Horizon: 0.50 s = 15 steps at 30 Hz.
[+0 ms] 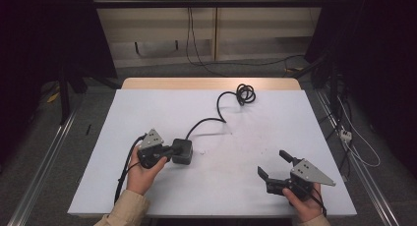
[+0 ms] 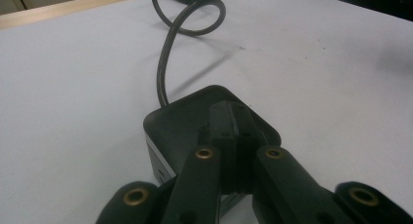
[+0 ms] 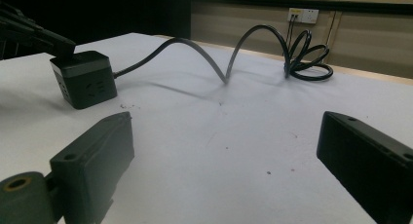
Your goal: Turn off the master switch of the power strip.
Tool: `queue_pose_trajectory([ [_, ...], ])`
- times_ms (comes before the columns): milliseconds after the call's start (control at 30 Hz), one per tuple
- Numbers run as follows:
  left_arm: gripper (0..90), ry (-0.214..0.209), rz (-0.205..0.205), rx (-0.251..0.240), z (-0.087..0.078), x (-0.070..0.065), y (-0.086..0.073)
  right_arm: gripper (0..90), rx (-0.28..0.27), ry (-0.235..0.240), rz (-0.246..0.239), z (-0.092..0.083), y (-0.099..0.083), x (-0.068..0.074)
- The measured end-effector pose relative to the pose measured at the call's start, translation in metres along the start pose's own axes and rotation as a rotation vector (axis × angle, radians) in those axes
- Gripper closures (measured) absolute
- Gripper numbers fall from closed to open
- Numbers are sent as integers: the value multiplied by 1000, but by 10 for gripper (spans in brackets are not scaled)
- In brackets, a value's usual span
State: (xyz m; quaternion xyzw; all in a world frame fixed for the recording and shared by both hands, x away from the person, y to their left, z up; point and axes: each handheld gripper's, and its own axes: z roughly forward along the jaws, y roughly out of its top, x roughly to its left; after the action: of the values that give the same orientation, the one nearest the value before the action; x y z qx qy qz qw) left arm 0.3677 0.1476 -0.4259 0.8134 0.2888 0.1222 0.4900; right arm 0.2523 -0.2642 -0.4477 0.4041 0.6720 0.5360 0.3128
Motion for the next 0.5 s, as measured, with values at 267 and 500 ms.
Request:
queue_pose_trajectory([
  [267,900,-4,-26,-4,0,0,0,59,0,0,1,0,0,0],
  [500,900,-3,-26,-4,0,-1,0,60,0,1,0,0,0,0],
])
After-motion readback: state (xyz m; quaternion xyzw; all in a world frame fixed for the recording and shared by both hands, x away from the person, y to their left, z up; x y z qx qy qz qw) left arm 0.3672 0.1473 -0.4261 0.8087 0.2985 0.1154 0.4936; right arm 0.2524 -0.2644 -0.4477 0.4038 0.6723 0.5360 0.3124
